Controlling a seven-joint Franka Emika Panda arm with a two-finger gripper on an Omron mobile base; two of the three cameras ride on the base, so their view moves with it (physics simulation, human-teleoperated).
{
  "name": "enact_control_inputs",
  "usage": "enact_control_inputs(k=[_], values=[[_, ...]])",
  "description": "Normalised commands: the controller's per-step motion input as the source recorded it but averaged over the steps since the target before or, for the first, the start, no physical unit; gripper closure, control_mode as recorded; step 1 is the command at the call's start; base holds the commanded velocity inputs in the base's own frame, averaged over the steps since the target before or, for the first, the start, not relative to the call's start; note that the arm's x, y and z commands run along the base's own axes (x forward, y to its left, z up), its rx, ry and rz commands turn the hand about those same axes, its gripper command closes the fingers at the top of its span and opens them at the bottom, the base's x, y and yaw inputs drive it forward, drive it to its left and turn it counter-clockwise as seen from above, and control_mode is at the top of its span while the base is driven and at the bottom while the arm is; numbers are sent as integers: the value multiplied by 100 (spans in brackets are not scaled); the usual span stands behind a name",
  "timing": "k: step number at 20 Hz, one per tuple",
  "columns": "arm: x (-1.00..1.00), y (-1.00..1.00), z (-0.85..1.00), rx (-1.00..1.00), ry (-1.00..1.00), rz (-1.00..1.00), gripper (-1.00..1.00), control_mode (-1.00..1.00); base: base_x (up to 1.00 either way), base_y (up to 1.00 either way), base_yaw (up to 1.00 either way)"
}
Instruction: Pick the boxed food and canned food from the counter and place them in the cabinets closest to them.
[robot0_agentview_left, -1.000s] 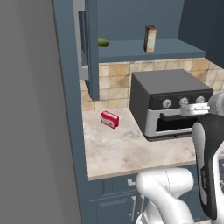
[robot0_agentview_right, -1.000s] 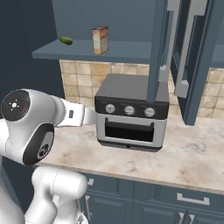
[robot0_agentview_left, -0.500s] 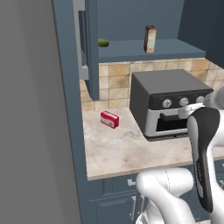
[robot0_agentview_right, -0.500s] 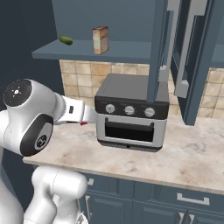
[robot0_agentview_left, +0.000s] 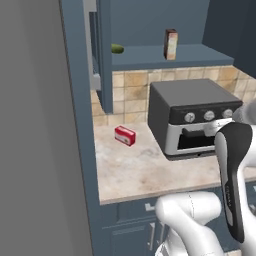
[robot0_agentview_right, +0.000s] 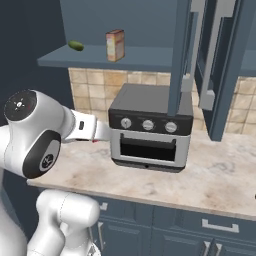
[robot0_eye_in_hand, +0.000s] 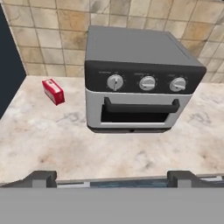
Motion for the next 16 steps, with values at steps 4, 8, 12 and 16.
enact_control_inputs(k=[4, 8, 12, 16], values=[[0, 0, 0, 0, 0, 0, -100, 100, -39, -13, 0], [0, 0, 0, 0, 0, 0, -100, 100, -36, -14, 0], [0, 0, 0, 0, 0, 0, -100, 100, -37, -15, 0], [0, 0, 0, 0, 0, 0, -100, 100, -39, -17, 0]])
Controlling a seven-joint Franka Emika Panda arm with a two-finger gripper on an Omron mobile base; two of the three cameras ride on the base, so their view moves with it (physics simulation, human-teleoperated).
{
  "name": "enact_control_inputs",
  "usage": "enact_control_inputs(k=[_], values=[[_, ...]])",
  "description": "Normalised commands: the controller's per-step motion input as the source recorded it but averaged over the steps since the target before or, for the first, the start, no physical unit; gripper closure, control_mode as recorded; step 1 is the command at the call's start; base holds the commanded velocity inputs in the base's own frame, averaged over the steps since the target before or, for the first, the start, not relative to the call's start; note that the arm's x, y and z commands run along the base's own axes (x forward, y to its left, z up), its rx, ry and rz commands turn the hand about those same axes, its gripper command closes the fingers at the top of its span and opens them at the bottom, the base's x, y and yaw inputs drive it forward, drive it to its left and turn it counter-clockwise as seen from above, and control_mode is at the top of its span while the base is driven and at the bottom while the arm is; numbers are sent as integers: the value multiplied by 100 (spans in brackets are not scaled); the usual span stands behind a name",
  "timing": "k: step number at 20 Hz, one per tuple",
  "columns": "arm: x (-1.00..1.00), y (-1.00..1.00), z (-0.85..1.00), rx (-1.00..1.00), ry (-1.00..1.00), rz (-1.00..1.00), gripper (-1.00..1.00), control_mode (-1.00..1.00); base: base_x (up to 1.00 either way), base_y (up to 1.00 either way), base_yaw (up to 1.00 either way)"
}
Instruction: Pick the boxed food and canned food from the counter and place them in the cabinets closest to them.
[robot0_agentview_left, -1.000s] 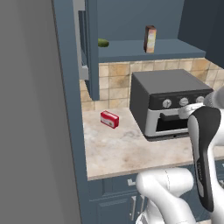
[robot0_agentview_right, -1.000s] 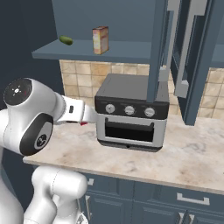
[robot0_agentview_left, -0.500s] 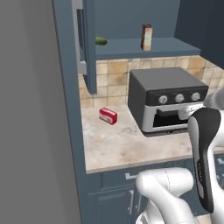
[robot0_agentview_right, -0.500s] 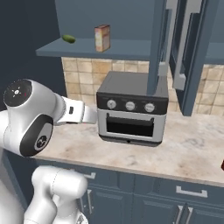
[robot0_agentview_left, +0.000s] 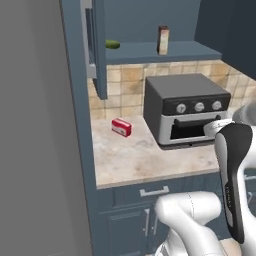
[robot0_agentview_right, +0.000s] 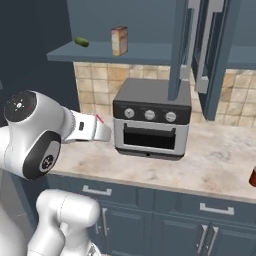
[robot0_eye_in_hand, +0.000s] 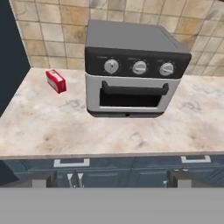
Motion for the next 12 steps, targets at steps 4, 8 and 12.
enact_control_inputs(k=[4, 8, 12], values=[[0, 0, 0, 0, 0, 0, -100, 100, -46, -21, -1], [0, 0, 0, 0, 0, 0, -100, 100, -48, -23, -2], [0, 0, 0, 0, 0, 0, -100, 100, -45, -25, -5]])
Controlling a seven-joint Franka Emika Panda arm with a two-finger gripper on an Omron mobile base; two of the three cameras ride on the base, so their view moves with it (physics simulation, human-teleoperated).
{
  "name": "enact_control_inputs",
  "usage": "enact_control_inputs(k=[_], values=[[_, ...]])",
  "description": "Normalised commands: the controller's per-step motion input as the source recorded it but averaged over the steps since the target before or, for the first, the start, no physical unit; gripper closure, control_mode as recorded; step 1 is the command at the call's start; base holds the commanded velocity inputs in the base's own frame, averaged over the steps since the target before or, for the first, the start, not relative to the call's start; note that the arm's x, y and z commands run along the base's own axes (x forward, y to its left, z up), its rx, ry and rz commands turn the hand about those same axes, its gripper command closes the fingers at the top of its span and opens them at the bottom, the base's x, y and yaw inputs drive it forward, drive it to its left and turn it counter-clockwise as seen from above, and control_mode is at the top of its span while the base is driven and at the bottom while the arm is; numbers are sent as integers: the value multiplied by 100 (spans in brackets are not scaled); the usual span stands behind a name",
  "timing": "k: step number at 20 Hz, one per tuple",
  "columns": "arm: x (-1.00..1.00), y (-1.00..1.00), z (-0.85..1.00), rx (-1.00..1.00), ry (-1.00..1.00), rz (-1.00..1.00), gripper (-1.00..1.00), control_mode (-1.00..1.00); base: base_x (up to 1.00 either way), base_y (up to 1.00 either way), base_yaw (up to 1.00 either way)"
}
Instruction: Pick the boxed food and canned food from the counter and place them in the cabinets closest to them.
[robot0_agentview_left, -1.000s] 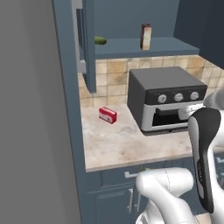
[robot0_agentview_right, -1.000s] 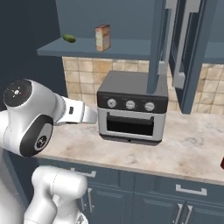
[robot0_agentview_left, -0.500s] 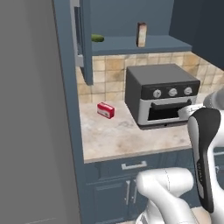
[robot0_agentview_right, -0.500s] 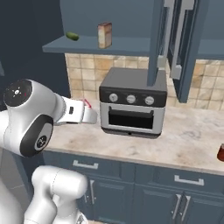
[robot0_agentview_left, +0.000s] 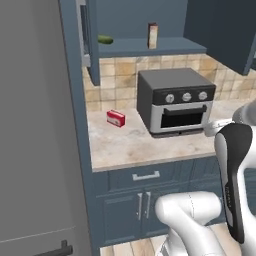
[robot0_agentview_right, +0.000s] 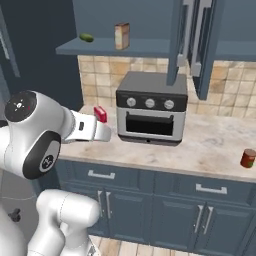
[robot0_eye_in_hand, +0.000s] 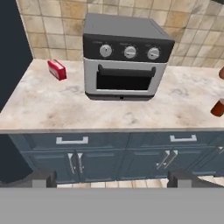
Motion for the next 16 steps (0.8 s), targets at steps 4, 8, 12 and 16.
enact_control_inputs(k=[4, 8, 12, 16], values=[[0, 0, 0, 0, 0, 0, -100, 100, -30, -31, -8], [0, 0, 0, 0, 0, 0, -100, 100, -14, -38, -9], [0, 0, 0, 0, 0, 0, -100, 100, -8, -41, -8], [0, 0, 0, 0, 0, 0, -100, 100, -5, -45, -7]])
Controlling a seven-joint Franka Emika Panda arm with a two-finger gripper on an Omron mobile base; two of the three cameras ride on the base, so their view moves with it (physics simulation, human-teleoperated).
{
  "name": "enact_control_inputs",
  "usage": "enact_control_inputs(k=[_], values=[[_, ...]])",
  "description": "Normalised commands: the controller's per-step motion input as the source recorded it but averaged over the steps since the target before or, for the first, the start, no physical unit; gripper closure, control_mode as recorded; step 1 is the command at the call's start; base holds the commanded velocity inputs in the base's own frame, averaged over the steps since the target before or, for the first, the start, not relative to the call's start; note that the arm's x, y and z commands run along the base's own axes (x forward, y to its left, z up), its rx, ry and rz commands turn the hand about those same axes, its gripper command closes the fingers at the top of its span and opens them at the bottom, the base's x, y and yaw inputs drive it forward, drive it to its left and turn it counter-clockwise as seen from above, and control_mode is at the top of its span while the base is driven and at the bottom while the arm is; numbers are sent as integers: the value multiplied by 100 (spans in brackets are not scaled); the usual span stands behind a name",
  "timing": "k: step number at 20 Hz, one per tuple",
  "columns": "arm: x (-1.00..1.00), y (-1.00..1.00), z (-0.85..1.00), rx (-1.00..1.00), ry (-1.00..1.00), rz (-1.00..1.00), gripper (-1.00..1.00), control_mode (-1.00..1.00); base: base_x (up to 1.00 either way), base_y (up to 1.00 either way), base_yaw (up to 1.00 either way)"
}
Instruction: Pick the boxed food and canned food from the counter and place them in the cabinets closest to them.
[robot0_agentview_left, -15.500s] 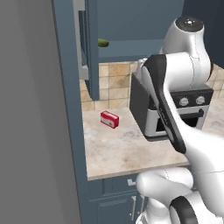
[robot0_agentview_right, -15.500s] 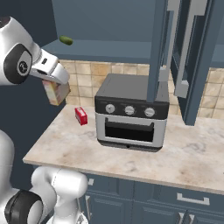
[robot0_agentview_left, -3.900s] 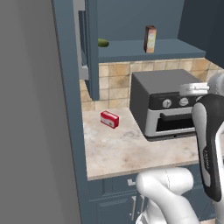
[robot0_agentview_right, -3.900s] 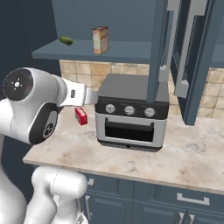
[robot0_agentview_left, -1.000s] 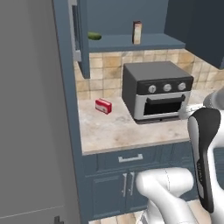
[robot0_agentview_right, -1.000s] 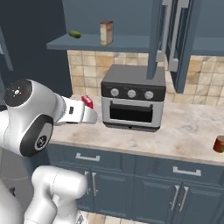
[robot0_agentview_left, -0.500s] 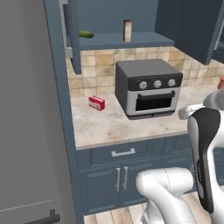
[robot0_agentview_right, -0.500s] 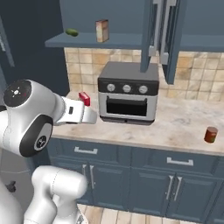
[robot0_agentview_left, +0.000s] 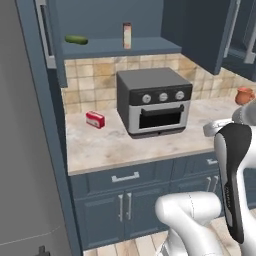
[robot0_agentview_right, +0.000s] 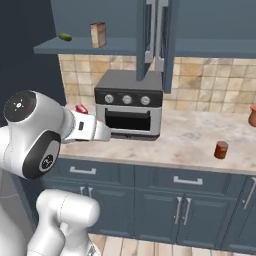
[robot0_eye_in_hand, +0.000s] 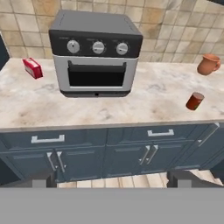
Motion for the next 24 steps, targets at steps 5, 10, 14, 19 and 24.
enact_control_inputs(k=[5, 10, 14, 19, 24], values=[[0, 0, 0, 0, 0, 0, -100, 100, -3, -42, -4], [0, 0, 0, 0, 0, 0, -100, 100, 0, -44, -3], [0, 0, 0, 0, 0, 0, -100, 100, 0, -45, -3], [0, 0, 0, 0, 0, 0, -100, 100, 0, -46, -2], [0, 0, 0, 0, 0, 0, -100, 100, 0, -47, -2]])
